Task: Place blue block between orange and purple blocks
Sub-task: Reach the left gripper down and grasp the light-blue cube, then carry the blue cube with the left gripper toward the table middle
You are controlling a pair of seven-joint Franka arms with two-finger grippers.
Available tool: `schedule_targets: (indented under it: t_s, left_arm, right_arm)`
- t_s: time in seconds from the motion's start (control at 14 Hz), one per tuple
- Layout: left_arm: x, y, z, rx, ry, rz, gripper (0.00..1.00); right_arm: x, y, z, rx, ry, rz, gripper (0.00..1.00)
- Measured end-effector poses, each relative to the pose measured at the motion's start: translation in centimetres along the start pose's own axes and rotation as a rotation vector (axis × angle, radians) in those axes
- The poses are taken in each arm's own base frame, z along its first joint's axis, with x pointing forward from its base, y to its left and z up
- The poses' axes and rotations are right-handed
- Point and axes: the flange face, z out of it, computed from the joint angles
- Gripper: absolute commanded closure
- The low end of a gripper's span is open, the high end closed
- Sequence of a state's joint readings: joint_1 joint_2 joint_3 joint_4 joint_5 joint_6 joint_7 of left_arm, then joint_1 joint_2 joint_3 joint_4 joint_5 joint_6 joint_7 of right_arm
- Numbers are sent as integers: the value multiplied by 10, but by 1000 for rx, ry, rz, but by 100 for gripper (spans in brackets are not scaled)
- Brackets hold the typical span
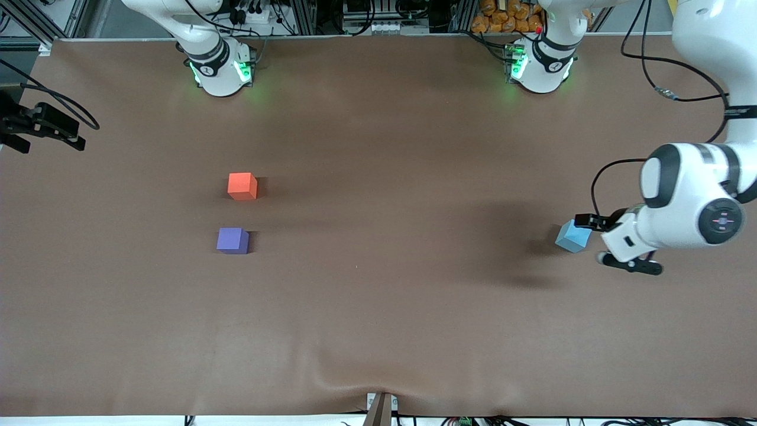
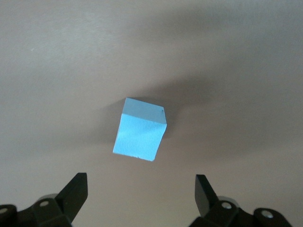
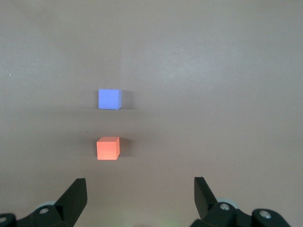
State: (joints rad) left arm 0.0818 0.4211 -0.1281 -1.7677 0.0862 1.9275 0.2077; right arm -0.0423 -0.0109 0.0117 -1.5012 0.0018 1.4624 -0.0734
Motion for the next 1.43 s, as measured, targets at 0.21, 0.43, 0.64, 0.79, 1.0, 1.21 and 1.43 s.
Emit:
schedule_targets:
  t_s: [0.21, 0.43, 0.64, 0.79, 1.0, 1.21, 1.43]
  left_arm:
    - [0, 1, 33, 71, 8, 120, 0]
    - [-3, 6, 69, 69, 6, 155, 0]
    - [-7, 10, 98, 69, 11, 172, 0]
    - [-5, 9, 112, 88, 16, 192, 0]
    - [1, 8, 128, 84, 29, 197, 79]
    - [4, 9, 125, 88, 43, 199, 91]
    - [13, 14, 108, 97, 78, 198, 91]
  right_arm:
    - [0, 0, 0, 0, -1, 1, 0]
    - [0, 0, 0, 0, -1, 0, 0]
    - [0, 0, 0, 0, 0, 0, 0]
    - [0, -1, 0, 0, 0, -2, 0]
    - [0, -2, 0, 3, 0, -3, 0]
    - [0, 0, 0, 3, 0, 0, 0]
    - [0, -1, 0, 4, 0, -1, 0]
